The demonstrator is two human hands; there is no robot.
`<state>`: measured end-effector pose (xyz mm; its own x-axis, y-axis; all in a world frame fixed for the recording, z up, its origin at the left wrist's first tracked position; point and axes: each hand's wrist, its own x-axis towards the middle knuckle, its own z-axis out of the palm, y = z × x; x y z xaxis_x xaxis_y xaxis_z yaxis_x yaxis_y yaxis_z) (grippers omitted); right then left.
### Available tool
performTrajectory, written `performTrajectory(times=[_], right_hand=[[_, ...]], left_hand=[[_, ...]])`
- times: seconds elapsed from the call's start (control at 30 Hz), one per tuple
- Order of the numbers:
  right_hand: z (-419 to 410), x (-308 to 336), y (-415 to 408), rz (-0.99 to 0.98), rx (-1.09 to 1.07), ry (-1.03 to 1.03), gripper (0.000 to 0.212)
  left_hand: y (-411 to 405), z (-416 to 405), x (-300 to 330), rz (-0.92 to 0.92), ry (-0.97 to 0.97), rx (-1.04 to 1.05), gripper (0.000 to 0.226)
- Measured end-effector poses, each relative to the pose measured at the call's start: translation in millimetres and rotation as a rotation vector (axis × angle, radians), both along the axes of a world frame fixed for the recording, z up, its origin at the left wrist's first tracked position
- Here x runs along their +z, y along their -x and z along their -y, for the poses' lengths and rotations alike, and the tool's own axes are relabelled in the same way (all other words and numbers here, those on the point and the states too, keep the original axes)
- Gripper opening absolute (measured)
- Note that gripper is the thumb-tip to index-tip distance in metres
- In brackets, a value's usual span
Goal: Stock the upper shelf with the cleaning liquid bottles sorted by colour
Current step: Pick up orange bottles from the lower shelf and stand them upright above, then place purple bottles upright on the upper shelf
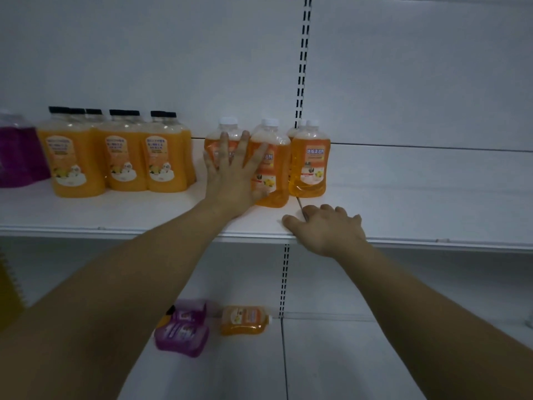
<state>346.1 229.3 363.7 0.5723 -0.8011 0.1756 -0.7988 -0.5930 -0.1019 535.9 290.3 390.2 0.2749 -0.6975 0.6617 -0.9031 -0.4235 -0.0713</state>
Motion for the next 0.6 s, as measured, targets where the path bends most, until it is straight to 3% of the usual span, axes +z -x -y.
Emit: performTrajectory(times=[0.1,0.43,0.6], right_hand=[[0.1,-0.9,-0.6,0.004,0.001,-0.003,0.081],[1.5,-2.3,-0.3,0.028,0.001,-0.009,0.080],[0.4,-0.7,-0.5,0.037,-0.005,0.007,0.077]], left_hand=[[5.2,5.1,5.1,0.094,-0.040,0.023,0.098],[13.2,17.1,5.4,0.066,-0.049,0.053,0.095],[14.5,-15.8,7.0,-0.064,-0.096,-0.067,0.082]])
